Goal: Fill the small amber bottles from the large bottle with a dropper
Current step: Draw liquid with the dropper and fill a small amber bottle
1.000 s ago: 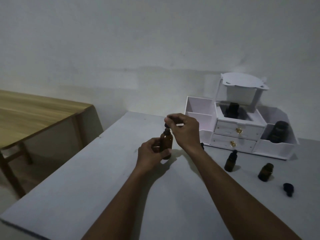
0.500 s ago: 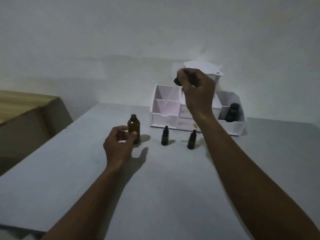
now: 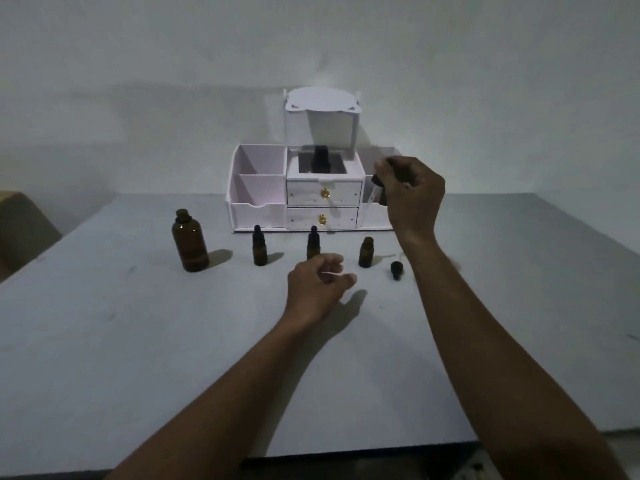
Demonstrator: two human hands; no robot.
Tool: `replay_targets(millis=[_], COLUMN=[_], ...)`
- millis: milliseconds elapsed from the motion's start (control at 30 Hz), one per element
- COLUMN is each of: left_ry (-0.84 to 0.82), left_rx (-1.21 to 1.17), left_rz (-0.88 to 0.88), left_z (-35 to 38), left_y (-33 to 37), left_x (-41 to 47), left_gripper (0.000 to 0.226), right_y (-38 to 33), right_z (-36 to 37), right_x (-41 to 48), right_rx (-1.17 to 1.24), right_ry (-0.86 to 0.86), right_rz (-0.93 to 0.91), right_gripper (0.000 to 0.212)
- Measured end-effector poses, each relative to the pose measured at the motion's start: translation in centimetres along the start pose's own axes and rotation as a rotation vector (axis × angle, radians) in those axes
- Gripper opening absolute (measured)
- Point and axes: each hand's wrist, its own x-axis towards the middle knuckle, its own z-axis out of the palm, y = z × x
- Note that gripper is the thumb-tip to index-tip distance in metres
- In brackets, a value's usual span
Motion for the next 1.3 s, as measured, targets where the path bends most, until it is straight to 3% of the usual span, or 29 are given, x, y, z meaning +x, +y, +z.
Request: replay_targets(millis=[533,867,1300], left_ry=[0.068,0.047,0.032], left_rx=[0.062,0.175,0.198], left_rz=[0.055,0.131,0.128], left_z=[4.1,4.4,4.4], left_y=[0.7,0.6,0.9], left_x=[6.2,6.2,5.9], left_gripper=[0.063,0.046,0.043], right_y=[3.3,3.5,3.7], right_z=[-0.8,-0.4,-0.2], right_x=[-0.1,-0.1,-0.1], right_rx=[-0.091,-0.125,-0.146], right_ry=[0.051,0.032,0.023], right_rz=[0.052,0.048,0.019], right_gripper=[0.016,0.018,0.016])
